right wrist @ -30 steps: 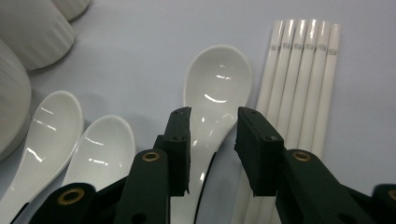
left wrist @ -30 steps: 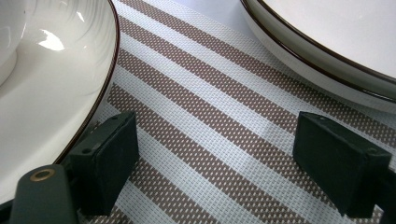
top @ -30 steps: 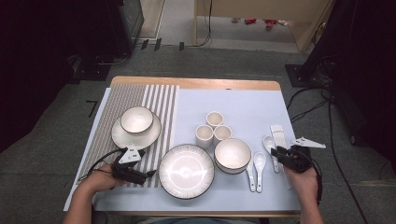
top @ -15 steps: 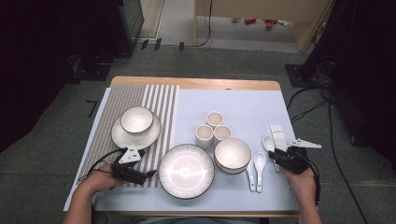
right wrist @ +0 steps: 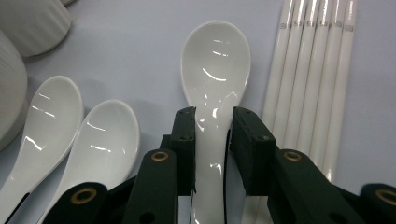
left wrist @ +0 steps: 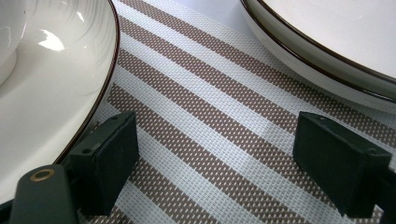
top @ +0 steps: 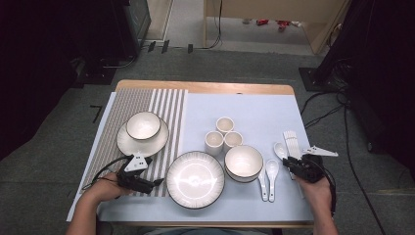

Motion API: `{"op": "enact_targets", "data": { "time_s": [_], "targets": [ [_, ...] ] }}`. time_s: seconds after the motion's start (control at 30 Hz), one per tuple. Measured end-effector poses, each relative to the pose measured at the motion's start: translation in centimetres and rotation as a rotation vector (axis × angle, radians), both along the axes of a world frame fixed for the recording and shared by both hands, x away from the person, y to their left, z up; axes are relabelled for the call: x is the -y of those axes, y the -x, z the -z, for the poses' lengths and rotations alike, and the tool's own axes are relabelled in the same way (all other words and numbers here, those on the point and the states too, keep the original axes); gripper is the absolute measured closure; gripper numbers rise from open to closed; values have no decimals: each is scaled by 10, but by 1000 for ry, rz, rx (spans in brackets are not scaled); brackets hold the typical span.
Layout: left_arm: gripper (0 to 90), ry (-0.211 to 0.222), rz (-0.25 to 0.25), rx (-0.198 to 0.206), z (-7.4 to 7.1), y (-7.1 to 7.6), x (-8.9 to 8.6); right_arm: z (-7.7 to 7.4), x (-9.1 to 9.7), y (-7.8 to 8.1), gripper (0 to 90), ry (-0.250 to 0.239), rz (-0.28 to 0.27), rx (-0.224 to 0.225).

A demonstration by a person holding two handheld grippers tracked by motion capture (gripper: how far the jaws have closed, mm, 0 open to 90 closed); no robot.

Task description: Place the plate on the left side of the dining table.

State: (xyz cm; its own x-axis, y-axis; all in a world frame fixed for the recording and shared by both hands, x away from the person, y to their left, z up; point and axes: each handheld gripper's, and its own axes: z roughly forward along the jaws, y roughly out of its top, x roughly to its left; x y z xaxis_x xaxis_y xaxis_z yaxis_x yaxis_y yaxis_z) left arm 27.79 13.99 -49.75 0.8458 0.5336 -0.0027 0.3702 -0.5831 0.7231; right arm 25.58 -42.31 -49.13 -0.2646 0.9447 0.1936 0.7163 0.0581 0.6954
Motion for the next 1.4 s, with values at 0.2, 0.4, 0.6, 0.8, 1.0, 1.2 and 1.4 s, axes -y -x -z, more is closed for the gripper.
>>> {"op": "enact_targets", "data": {
  "time_s": [0.2, 0.4, 0.6, 0.8, 1.0, 1.2, 1.4],
  "targets": [
    [147, 0, 0, 0, 0, 0, 0, -1, -1, 1, 727, -4, -9, -2],
    [146, 0, 0, 0, 0, 0, 0, -3, -4, 6, 775, -5, -24, 5],
    [146, 0, 0, 0, 0, 0, 0, -4, -4, 6, 793, -1, -33, -1],
    [146, 0, 0, 0, 0, 0, 0, -4, -10, 5, 808, 45, -48, -1],
    [147, 0, 0, 0, 0, 0, 0, -4, -19, 3, 839, 112, -52, 9],
    [146, 0, 0, 0, 0, 0, 0, -1, -23, 0, 839, 150, -59, 6],
    [146, 0, 0, 0, 0, 0, 0, 0, -23, -4, 842, 138, -56, 8]
  ]
}}
